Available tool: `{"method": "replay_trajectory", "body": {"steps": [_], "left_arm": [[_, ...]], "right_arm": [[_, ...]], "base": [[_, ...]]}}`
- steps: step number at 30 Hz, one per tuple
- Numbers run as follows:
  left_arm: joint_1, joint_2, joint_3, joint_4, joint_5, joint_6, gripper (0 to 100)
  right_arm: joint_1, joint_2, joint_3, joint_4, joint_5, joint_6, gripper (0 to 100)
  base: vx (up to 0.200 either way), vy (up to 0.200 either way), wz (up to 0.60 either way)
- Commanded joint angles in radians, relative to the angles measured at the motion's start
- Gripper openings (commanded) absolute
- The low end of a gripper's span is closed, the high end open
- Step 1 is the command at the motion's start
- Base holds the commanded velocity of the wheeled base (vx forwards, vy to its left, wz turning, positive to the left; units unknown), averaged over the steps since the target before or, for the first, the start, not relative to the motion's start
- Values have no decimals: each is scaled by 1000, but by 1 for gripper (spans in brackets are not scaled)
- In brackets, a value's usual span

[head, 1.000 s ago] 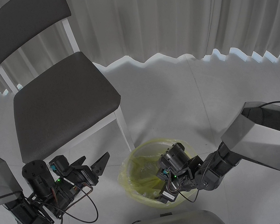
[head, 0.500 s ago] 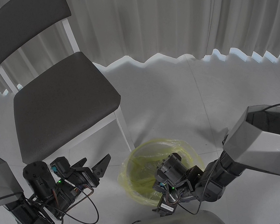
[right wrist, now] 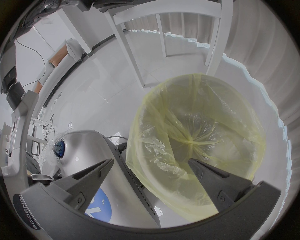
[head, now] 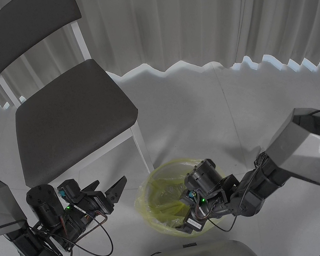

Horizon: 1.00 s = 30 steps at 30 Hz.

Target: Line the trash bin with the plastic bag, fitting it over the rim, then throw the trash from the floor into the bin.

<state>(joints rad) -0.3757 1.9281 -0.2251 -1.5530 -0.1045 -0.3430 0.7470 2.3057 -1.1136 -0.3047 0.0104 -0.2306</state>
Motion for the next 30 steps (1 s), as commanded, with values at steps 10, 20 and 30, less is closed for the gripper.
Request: {"method": "replay_trajectory", "body": {"steps": [10,20,30], "left_arm": [[-28,-15,9,-18,2,-1,100],[-37,-17,15,-18,2,1,100],[-35,-12,16,-18,2,13,100]], "right_arm": [[-57,78,-29,-11,8,1,100],[-23,75,-18,-11,8,1,100],[-8,98,-22,-11,8,1,100]], "base": [[0,0,0],[0,0,0],[0,0,0]]}}
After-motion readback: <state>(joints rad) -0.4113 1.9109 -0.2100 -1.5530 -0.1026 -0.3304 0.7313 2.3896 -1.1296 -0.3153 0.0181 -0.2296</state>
